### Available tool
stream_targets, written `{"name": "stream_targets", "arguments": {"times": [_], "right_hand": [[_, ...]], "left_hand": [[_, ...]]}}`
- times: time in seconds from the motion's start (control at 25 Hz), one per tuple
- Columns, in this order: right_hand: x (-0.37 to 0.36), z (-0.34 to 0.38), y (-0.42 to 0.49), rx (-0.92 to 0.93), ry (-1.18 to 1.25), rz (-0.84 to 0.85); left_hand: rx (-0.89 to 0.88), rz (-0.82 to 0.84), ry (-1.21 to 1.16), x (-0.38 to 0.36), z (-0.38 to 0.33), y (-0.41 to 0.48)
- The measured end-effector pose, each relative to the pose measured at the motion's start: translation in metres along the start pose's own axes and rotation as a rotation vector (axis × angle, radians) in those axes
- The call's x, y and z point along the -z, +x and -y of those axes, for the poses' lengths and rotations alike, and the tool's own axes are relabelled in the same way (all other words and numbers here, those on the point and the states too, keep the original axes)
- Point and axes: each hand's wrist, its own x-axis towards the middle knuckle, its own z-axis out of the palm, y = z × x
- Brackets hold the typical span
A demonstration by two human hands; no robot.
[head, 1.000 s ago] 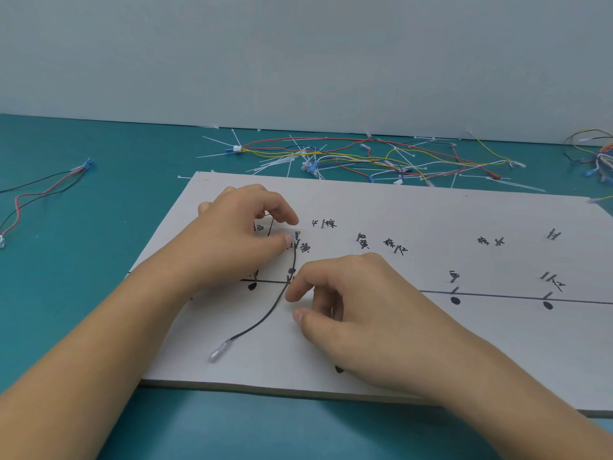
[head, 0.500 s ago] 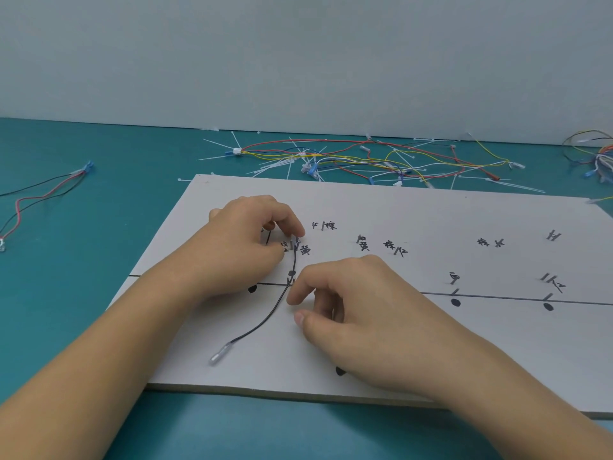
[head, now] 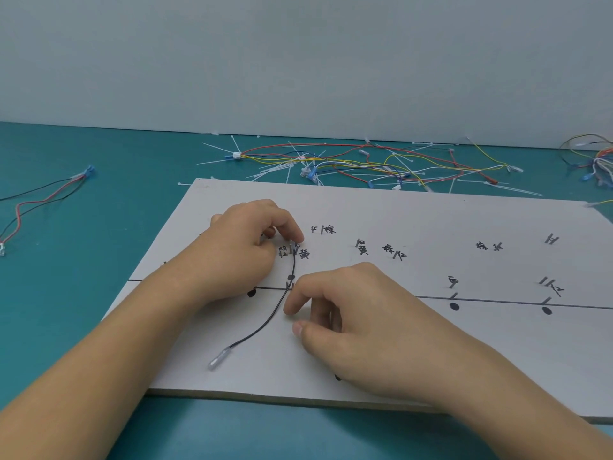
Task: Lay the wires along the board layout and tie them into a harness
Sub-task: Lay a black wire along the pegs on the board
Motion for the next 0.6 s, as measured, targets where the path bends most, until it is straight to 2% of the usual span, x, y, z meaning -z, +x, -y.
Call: {"name": "stream_targets", "arguments": {"times": [0.6], "right_hand": [[-0.0015,-0.0009,-0.0004,0.045,-0.034,0.018]], "left_hand": [[-0.078,-0.026,-0.030,-0.0023,0.0075,0.0025]]}}
